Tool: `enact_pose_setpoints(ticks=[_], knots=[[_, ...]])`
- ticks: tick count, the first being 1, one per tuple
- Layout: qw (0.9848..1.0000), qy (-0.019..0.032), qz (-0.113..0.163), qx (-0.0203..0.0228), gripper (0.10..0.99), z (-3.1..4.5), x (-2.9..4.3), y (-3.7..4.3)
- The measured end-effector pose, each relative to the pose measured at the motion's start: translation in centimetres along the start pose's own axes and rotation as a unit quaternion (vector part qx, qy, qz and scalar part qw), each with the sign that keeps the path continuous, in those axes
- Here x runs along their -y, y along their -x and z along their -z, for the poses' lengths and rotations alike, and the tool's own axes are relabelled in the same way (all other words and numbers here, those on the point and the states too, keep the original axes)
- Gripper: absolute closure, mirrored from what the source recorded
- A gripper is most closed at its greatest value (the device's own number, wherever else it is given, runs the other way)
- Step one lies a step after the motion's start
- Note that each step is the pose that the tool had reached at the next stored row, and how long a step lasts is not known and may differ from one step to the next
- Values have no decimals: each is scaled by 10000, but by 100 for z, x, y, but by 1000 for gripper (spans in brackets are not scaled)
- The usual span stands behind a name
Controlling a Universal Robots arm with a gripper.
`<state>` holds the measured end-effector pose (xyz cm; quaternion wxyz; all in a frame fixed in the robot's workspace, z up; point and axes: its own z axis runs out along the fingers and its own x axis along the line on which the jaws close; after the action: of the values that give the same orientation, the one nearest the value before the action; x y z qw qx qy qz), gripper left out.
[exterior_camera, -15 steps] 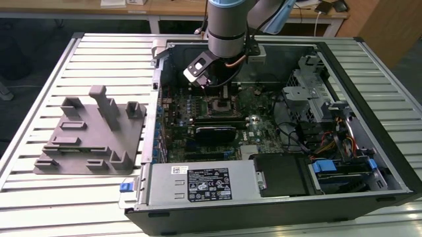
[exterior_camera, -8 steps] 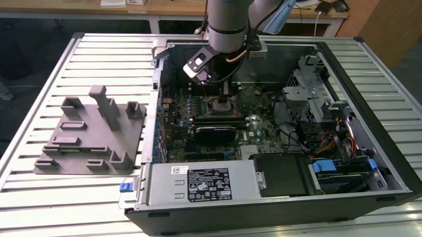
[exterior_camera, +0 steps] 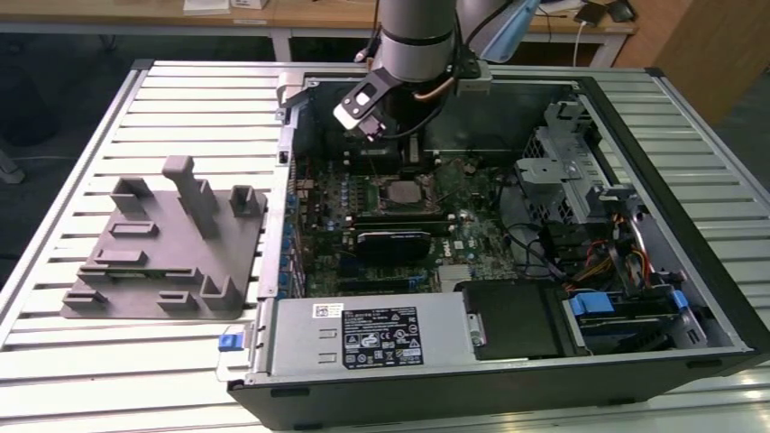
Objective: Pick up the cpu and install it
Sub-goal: 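Place the cpu into insertion slot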
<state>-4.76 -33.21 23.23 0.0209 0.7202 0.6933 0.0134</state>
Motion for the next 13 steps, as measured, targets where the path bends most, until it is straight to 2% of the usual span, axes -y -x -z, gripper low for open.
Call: enact_pose_setpoints(ticks=[5,9,13], knots=[[10000,2,0,0,980,133,-6,1],[10000,2,0,1,980,213,-10,2],[10000,4,0,0,980,253,-12,2]])
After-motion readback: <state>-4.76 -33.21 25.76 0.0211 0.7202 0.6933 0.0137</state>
